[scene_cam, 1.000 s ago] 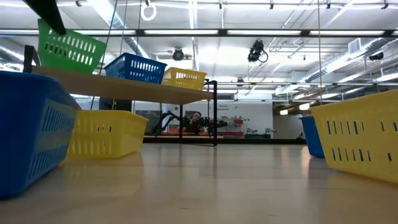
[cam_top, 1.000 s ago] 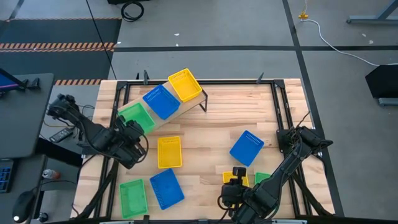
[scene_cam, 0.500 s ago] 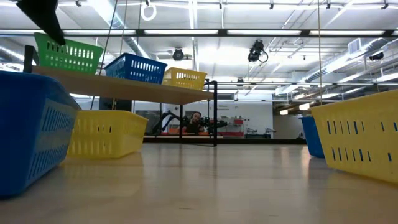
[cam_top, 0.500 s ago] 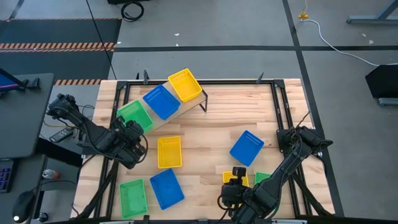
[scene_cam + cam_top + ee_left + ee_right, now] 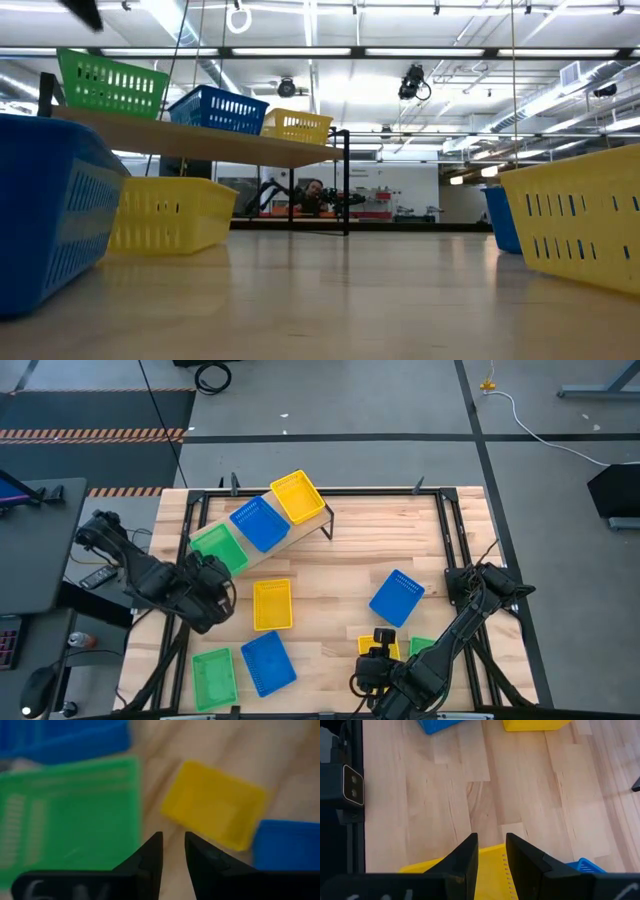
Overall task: Stack baskets on shelf by color
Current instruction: Stack the bottom blue basket on top of the blue basket on the shelf
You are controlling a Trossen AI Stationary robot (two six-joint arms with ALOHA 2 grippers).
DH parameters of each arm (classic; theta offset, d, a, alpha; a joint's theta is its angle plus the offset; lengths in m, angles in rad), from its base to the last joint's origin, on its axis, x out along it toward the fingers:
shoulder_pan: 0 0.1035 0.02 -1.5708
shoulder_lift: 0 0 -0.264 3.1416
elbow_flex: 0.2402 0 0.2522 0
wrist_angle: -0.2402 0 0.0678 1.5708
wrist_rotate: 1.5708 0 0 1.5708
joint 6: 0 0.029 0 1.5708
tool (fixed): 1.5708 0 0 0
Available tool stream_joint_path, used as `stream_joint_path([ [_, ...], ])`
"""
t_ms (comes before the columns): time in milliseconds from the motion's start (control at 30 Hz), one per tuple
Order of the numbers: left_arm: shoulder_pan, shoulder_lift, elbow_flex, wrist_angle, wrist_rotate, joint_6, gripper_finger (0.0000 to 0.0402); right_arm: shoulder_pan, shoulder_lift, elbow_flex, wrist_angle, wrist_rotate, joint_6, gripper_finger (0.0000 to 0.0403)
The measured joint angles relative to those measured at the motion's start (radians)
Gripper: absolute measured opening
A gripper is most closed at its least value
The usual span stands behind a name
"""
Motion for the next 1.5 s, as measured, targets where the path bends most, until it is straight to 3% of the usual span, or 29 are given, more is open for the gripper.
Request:
stream_joint_path([
  [333, -0.037, 0.04, 0.034, 0.425, -0.049, 0.327, 0.0085, 0.0, 0.0, 0.0, 0.009, 0.0, 0.0, 0.0107],
  [500, -0.037, 0.137, 0.034, 0.465, 0.026, 0.433, 0.008, 0.0, 0.0, 0.0, 0.012, 0.0, 0.0, 0.0107],
  [733, -0.048, 0.305, 0.033, 0.444, 0.186, 0.41, 0.0088, 0.0, 0.0, 0.0, 0.032, 0.0, 0.0, 0.0107],
  [1000, -0.092, 0.417, 0.033, 0.665, 0.321, 0.373, 0.0104, 0.0, 0.0, 0.0, 0.046, 0.0, 0.0, 0.0107],
  [1200, -0.127, 0.467, 0.033, 0.83, 0.328, 0.368, 0.0117, 0.0, 0.0, 0.0, 0.049, 0.0, 0.0, 0.0107],
  [1500, -0.15, 0.55, 0.033, 0.854, 0.332, 0.287, 0.0189, 0.0, 0.0, 0.0, 0.056, 0.0, 0.0, 0.0107],
])
